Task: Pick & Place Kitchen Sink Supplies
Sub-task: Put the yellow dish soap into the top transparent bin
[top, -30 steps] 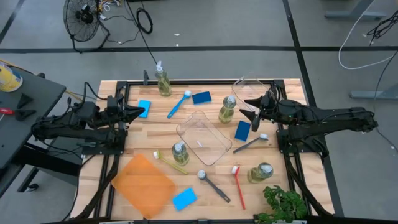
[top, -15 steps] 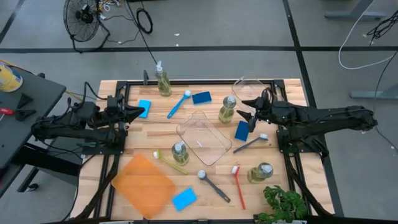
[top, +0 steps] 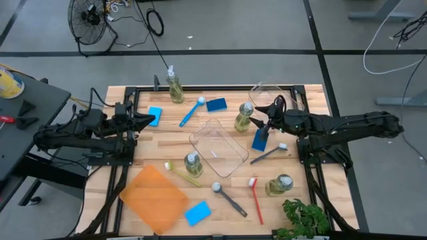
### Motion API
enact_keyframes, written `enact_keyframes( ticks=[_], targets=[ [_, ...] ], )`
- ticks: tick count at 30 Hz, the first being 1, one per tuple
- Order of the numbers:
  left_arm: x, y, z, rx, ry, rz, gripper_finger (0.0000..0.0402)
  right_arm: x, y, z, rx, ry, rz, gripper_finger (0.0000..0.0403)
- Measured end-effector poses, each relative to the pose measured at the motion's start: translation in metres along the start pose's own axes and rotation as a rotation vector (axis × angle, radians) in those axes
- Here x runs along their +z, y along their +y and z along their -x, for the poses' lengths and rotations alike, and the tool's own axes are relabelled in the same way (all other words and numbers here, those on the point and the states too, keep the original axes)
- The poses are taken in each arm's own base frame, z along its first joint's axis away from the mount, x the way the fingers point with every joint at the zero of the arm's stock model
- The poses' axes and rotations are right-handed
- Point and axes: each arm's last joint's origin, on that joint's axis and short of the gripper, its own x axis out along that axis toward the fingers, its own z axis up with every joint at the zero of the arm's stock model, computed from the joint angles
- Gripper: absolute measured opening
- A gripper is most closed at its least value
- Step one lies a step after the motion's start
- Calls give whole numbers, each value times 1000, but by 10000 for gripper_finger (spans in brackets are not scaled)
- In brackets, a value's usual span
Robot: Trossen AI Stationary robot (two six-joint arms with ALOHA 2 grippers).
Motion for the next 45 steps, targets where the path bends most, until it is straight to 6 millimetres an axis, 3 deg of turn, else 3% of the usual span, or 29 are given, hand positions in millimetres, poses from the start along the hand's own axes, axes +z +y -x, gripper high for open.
enact_keyframes(
  ticks=[10, 22, 45],
  targets=[
    [0, 0, 0, 0, 0, -1, 23, 2, -7, -10, -74, -18, -24, 253],
    [0, 0, 0, 0, 0, -1, 23, -5, -13, -28, -43, 49, 19, 253],
    [0, 0, 0, 0, 1, 0, 23, -7, -6, -51, -87, 10, 65, 250]
  ],
)
